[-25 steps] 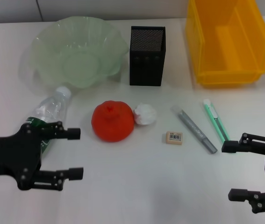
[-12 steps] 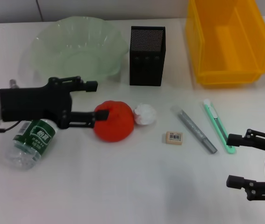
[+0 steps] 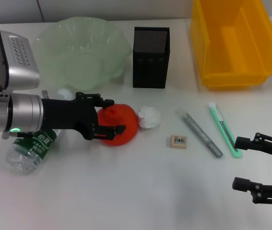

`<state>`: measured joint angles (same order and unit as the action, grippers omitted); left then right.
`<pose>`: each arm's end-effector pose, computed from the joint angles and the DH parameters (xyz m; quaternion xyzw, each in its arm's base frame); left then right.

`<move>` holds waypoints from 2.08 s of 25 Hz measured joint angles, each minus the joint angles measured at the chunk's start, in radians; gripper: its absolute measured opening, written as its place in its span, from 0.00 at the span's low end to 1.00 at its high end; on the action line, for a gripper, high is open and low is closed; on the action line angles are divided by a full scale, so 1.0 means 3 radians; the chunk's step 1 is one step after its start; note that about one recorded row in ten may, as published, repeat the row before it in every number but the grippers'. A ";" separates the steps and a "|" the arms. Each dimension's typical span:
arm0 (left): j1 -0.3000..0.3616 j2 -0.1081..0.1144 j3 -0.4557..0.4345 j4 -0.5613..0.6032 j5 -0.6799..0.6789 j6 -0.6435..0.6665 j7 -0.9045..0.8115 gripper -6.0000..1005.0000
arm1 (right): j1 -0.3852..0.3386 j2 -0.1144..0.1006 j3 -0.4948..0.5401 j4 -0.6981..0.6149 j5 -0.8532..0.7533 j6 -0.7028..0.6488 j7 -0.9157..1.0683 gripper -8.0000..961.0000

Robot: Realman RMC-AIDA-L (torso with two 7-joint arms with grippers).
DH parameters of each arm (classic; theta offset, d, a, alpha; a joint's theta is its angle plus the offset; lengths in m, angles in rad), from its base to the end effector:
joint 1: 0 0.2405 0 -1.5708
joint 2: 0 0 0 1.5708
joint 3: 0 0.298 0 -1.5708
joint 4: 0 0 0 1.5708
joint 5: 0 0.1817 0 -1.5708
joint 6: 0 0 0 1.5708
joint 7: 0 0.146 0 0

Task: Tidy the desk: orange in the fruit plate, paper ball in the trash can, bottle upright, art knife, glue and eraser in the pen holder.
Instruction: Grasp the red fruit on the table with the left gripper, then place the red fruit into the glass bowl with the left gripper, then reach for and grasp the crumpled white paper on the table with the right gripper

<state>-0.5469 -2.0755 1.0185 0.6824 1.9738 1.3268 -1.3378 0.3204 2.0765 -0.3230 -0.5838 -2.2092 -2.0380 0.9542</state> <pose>-0.2723 0.3393 -0.0560 -0.9749 -0.1351 -0.1230 0.1269 0.3165 0.2093 -0.0013 -0.9218 0.1303 0.3506 0.1019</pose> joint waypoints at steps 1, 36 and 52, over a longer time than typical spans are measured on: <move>-0.0001 -0.0002 0.0082 -0.0008 -0.0005 -0.0036 0.0001 0.76 | 0.0000 0.0000 0.0000 0.0000 0.0000 0.0000 0.0000 0.87; 0.0095 0.0004 -0.0530 -0.0637 -0.2561 -0.0576 0.0423 0.44 | 0.0117 0.0007 -0.0002 0.0226 0.0045 0.0135 -0.0083 0.87; 0.0488 0.0161 -0.0372 -0.0127 -0.0914 0.1503 0.0565 0.84 | 0.0534 -0.0009 -0.0672 -0.2462 0.0550 -0.0191 0.3116 0.87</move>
<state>-0.4005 -2.0271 0.9070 0.6442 1.6996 1.7777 -1.1682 0.4804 2.0739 -0.5247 -1.3224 -2.0442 -2.0954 1.8889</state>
